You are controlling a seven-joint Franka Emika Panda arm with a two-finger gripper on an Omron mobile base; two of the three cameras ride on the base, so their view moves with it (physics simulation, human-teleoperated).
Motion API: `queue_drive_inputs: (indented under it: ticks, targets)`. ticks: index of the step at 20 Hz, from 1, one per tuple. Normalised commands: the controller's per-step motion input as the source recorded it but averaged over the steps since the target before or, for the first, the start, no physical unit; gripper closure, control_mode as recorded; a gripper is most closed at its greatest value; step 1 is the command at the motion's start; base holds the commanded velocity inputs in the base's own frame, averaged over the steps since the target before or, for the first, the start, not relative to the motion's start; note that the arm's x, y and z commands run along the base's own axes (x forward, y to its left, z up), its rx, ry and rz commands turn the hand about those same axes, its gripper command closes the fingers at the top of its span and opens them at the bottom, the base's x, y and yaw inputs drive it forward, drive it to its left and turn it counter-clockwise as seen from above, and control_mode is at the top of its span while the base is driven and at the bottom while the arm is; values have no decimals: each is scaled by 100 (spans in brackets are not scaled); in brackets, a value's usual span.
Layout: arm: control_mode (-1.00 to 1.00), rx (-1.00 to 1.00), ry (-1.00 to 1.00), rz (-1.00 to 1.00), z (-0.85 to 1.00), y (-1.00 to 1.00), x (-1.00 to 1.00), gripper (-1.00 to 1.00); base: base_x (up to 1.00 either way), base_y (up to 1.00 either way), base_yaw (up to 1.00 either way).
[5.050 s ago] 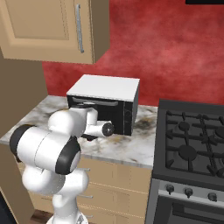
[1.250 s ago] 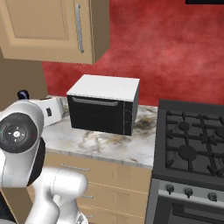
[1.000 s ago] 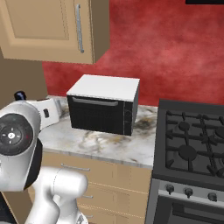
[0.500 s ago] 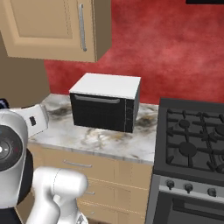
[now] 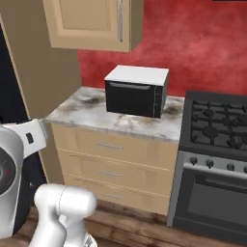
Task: Place the condiment bottle and ketchup from the counter to the top shelf of the fridge. If the existing items in the fridge are on the top shelf, move them to other shelves.
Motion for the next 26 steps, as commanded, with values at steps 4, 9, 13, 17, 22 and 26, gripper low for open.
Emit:
queue_drive_inputs:
  ticks: [4, 9, 13, 17, 22, 26]
  targets:
    - [100, 0, 0, 0, 0, 0, 0, 100, -100, 25, 23]
    - [100, 0, 0, 0, 0, 0, 0, 100, -96, 55, 25]
    - [100, 0, 0, 0, 0, 0, 0, 100, -29, 100, 13]
    - [100, 0, 0, 0, 0, 0, 0, 100, 0, 100, 5]
    - [100, 0, 0, 0, 0, 0, 0, 100, 0, 100, 1]
    - [100, 0, 0, 0, 0, 0, 0, 100, -1, 100, 0]
